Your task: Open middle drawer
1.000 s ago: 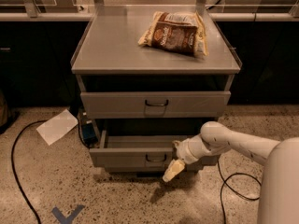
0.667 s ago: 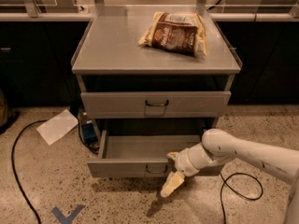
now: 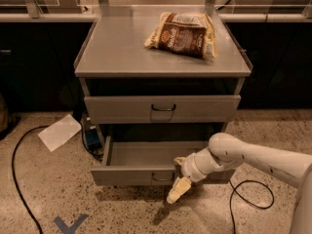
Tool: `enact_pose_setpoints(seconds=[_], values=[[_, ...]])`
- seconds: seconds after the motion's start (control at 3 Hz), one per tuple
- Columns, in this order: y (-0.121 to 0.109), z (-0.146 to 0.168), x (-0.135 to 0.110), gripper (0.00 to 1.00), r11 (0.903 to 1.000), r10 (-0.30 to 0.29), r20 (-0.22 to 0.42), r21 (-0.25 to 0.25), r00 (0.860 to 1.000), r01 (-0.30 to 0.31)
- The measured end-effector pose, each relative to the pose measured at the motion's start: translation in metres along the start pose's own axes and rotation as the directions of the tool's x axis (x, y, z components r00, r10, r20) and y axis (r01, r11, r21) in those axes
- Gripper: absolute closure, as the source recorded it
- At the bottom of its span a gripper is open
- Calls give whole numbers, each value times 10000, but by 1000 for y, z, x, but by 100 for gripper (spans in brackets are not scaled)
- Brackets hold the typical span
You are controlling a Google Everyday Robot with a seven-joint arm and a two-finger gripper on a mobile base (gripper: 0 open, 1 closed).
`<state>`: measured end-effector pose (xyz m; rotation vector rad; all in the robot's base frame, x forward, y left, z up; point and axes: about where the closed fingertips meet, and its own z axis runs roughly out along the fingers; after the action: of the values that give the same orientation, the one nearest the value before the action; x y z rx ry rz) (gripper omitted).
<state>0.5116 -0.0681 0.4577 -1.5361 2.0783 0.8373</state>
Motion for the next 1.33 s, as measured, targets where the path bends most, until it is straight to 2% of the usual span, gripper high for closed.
enact_pose_setpoints(seconds=[0.67,1.0,1.33], values=[[5,15,10,0,9963,384,-40,-768,9993,-386],[33,10,10,0,9851,714,218,-1584,9972,-671],[33,10,10,0,9850,715,218,-1587,9972,-671]])
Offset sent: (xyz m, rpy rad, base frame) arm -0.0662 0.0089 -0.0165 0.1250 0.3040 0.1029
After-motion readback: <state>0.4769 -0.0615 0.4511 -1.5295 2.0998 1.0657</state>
